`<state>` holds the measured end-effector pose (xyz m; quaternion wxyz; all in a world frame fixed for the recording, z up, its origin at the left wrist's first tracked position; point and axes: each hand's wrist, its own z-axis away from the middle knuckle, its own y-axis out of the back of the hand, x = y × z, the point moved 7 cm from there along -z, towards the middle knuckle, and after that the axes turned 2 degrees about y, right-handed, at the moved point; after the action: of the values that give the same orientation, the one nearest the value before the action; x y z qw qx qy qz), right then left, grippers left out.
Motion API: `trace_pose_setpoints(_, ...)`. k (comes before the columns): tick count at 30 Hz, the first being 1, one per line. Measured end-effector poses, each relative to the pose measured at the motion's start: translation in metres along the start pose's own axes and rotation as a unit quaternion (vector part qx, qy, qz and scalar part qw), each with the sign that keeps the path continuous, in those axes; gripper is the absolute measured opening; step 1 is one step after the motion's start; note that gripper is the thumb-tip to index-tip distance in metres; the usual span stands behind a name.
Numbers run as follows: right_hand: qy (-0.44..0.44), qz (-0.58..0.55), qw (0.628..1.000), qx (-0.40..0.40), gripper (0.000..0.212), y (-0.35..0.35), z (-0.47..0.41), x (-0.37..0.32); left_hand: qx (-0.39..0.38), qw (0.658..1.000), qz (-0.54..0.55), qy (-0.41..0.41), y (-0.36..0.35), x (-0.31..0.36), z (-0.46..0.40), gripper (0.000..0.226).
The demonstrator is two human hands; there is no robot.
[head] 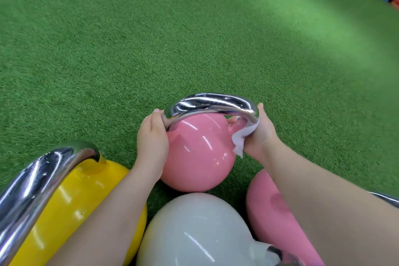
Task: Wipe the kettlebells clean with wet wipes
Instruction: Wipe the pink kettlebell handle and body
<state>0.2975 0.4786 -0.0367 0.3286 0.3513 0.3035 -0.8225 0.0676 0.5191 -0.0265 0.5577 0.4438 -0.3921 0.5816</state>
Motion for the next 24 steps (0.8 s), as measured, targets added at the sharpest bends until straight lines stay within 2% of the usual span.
trace_pose_setpoints(4,0.022,-0.060,0.996,0.061,0.041,0.008,0.004,0.015,-0.006,1.000,0.011,0.013,-0.001,-0.002,-0.001,0.039)
trace_pose_setpoints(10,0.061,-0.106,0.981,0.154,0.034,0.013,0.029,0.026,-0.011,1.000,0.020,-0.005,0.000,0.003,0.001,0.043)
trace_pose_setpoints(14,0.093,0.059,0.985,0.136,0.028,0.017,0.041,0.034,-0.007,1.000,0.001,-0.006,0.000,-0.001,-0.002,0.043)
trace_pose_setpoints(16,0.119,0.149,0.973,0.126,0.021,0.008,0.045,0.038,-0.005,1.000,-0.004,-0.009,0.000,-0.001,-0.003,0.046)
trace_pose_setpoints(21,0.102,0.221,0.933,0.264,0.033,-0.002,0.039,0.029,-0.012,1.000,0.008,-0.011,-0.002,0.000,-0.003,0.046)
trace_pose_setpoints(24,0.105,0.213,0.921,0.307,0.027,-0.008,0.034,0.024,-0.019,1.000,0.010,-0.015,-0.004,0.004,0.000,0.045)
